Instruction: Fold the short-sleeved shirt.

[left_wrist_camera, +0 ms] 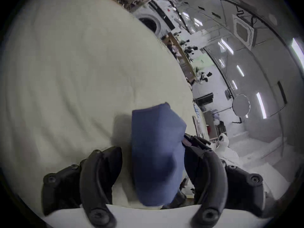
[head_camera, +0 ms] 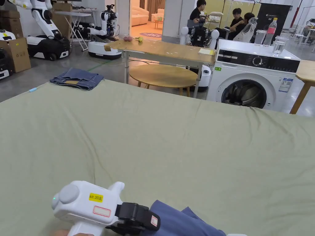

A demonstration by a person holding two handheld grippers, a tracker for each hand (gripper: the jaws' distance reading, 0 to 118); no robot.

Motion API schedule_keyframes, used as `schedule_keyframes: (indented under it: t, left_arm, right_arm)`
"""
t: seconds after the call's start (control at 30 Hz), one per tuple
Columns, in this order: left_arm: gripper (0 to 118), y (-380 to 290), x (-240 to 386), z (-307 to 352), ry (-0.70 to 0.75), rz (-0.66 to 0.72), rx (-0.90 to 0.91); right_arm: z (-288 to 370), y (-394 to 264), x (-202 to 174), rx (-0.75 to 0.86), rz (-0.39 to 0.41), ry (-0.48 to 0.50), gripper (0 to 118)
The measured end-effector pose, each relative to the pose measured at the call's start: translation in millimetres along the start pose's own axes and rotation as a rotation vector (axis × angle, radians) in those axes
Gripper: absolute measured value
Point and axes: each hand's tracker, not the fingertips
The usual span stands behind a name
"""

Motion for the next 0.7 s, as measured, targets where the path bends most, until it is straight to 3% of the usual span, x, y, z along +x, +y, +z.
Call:
schedule_keyframes:
  t: [0.07, 0.13, 0.17, 0.2, 0.23, 0.3, 0.7]
  left_arm:
    - [79, -1, -6, -18, 0.004, 0.027, -0.011]
    - [78, -4, -5, -24, -0.082, 0.041, 0.024]
    - [70, -5, -5, -25, -0.113, 0.056, 0.044]
    - [48, -7, -7, -26, -0.119, 0.064, 0.048]
    - [37, -9, -8, -29, -0.108, 0.059, 0.040]
    - [35, -15, -7, -34, -0.004, 0.028, 0.036]
    - [24, -16, 3, -25, -0.041, 0.058, 0.071]
  right_arm:
    - [0, 0, 0, 0.001, -0.001, -0.001, 0]
    - [0, 1, 0, -0.002, -0.004, -0.002, 0]
    - [0, 2, 0, -0.005, -0.006, -0.002, 0]
    - [0, 2, -1, -0.007, -0.009, -0.002, 0]
    - [0, 3, -1, -0.011, -0.012, -0.002, 0]
    - [0, 4, -1, -0.018, -0.016, -0.004, 0]
    - [4, 9, -5, -0.010, 0.017, -0.026, 0]
